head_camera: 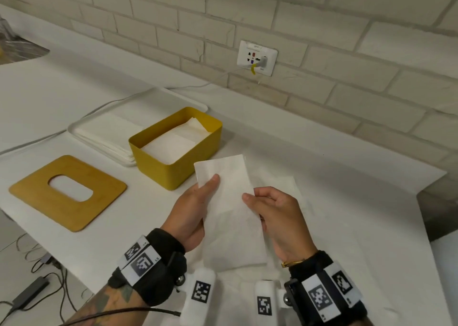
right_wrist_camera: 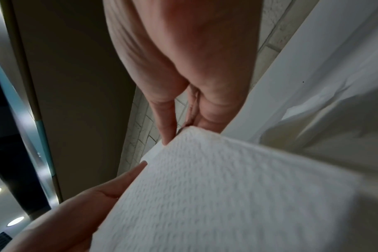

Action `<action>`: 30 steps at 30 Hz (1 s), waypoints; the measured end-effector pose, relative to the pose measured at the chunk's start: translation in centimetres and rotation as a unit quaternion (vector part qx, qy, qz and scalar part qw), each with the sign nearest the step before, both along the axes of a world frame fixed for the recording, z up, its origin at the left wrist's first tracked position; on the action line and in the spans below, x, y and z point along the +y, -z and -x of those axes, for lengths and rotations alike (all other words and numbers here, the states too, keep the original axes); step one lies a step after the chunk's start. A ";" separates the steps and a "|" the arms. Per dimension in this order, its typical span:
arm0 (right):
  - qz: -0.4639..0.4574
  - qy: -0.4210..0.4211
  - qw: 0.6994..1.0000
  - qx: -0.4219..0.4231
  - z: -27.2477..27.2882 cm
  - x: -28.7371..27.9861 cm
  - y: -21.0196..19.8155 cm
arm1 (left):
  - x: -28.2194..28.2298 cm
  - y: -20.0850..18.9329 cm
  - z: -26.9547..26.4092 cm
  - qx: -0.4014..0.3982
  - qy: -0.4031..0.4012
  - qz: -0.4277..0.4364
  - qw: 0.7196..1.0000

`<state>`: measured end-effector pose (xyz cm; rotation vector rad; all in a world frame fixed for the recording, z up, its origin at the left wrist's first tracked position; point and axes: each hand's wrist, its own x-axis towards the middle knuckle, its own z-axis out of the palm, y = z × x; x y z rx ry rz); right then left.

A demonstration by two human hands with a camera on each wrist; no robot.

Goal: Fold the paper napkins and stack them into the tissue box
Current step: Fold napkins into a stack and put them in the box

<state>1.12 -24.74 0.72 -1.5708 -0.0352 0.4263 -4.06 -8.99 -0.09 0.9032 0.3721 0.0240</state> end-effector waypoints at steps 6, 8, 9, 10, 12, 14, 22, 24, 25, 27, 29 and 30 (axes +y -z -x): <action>0.072 -0.119 0.989 0.051 1.6 -2.5 1.4 | 2.4 -0.1 -0.3 0.002 -0.066 -0.031 0.997; 0.108 -0.165 0.978 0.071 1.4 -4.0 1.3 | 3.5 0.1 -0.2 0.004 -0.080 -0.028 0.996; 0.129 -0.169 0.975 0.068 1.0 -4.7 1.0 | 4.0 0.1 -0.1 0.003 -0.084 -0.023 0.996; 0.148 -0.156 0.975 0.056 0.2 -5.4 0.7 | 4.4 0.1 0.1 0.004 -0.087 -0.019 0.996; 0.185 -0.106 0.977 0.017 -1.8 -6.5 0.2 | 4.9 0.3 0.4 0.008 -0.091 -0.014 0.996; 0.252 -0.058 0.965 -0.042 -3.7 -6.9 0.3 | 5.2 0.5 0.7 0.016 -0.093 -0.009 0.995; 0.478 -0.171 0.730 -0.457 -5.8 -3.4 3.3 | 4.9 0.8 1.1 0.042 -0.106 0.001 0.993; 0.496 -0.172 0.677 -0.516 -6.3 -2.4 3.5 | 4.7 0.8 1.1 0.045 -0.107 0.001 0.993; 0.503 -0.171 0.657 -0.535 -6.5 -2.1 3.6 | 4.6 0.7 1.1 0.045 -0.106 -0.001 0.993; 0.491 -0.180 0.636 -0.568 -6.7 -1.7 3.3 | 4.5 0.5 1.1 0.045 -0.105 -0.006 0.993; 0.449 -0.194 0.645 -0.587 -6.7 -1.6 2.6 | 4.5 0.4 1.1 0.043 -0.109 -0.013 0.993; 0.419 -0.193 0.669 -0.583 -6.7 -1.6 1.9 | 4.6 0.4 1.2 0.042 -0.111 -0.015 0.993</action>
